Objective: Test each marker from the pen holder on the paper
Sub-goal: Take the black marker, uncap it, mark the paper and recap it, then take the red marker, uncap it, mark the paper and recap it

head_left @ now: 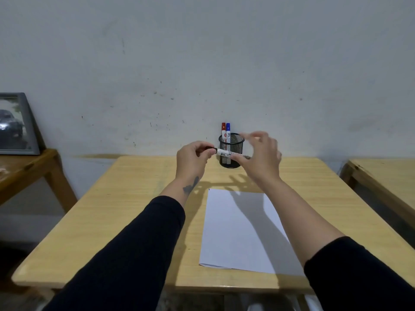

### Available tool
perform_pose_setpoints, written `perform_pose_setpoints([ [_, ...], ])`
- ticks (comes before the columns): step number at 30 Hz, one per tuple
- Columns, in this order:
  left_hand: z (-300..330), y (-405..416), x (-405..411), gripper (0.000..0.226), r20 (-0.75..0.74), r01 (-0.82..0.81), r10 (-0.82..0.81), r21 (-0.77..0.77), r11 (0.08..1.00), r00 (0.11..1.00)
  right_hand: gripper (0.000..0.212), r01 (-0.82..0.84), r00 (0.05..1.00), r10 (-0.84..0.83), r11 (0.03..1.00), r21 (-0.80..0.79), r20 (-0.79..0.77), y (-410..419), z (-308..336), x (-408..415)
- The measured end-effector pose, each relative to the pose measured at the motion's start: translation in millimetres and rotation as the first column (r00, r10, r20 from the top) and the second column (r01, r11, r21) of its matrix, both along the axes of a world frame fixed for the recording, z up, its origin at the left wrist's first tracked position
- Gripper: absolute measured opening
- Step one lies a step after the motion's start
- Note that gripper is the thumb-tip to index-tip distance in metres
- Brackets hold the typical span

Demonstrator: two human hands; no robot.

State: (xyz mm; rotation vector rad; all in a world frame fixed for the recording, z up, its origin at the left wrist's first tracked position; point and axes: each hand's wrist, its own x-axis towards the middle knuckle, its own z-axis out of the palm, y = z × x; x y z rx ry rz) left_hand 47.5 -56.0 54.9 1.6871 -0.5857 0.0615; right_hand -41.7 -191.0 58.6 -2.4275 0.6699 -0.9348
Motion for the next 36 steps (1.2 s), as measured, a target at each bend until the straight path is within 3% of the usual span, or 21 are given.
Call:
perform_pose_setpoints([
  [1,4.2,-4.9,2.4,0.009,0.024,0.010,-0.010,0.007,1.000,1.000,0.047,-0.075,0.997,0.073,0.993,-0.094,-0.024,-0.8,3.3,4.1],
  [3,13.1,-16.5,8.0,0.011,0.056,0.033,-0.032,-0.013,0.999,0.998,0.027,-0.164,0.986,0.165,0.980,-0.112,-0.001,-3.7,8.9,14.3],
  [7,22.3,-43.2,25.9,0.050,0.016,0.056,-0.055,-0.083,0.995,0.998,0.018,-0.163,0.974,0.136,0.976,0.146,0.181,-24.4,21.0,44.8],
  [12,-16.0,-77.3,61.1,0.070,0.037,-0.003,-0.005,0.195,0.981,0.999,0.018,-0.110,0.948,0.023,0.959,0.261,0.317,-62.4,43.3,93.9],
  [14,-33.4,-89.7,73.1,0.077,0.008,-0.011,0.010,0.222,0.975,1.000,0.020,-0.075,0.965,-0.005,0.954,0.291,0.263,-76.3,43.6,113.7],
  [17,-52.6,-108.0,84.0,0.088,-0.035,-0.002,0.010,0.210,0.978,0.999,0.024,0.014,0.998,-0.031,0.958,0.285,0.058,-92.0,27.9,139.6],
  [22,-72.8,-128.4,90.4,0.066,-0.045,0.049,-0.045,0.091,0.995,0.998,0.004,0.101,0.975,-0.059,0.977,0.189,-0.214,-98.4,4.1,164.0],
  [23,-74.6,-130.1,91.0,0.066,-0.042,0.048,-0.044,0.080,0.996,0.998,0.013,0.116,0.969,-0.076,0.980,0.164,-0.235,-98.9,2.1,166.7],
  [25,-77.4,-132.0,92.1,0.068,-0.037,0.042,-0.039,0.067,0.997,0.999,0.026,0.128,0.965,-0.096,0.985,0.120,-0.243,-96.3,2.6,167.1],
  [27,-79.7,-132.3,92.3,0.070,-0.044,0.036,-0.033,0.062,0.997,0.998,0.006,0.122,0.982,-0.104,0.986,0.110,-0.156,-93.1,6.9,166.2],
  [29,-79.5,-131.6,90.4,0.070,-0.059,0.036,-0.033,0.038,0.999,0.998,0.014,0.089,0.994,-0.081,0.988,0.129,-0.068,-86.4,10.0,166.6],
  [33,-79.8,-132.2,88.3,0.065,-0.113,0.035,-0.033,0.016,0.999,0.993,0.014,0.022,0.991,0.004,0.982,0.189,-0.131,-75.6,0.7,177.0],
  [36,-79.1,-130.0,87.4,0.068,-0.116,0.041,-0.039,0.022,0.999,0.993,0.011,0.079,0.982,-0.050,0.984,0.157,-0.180,-70.5,-4.7,183.2],
])
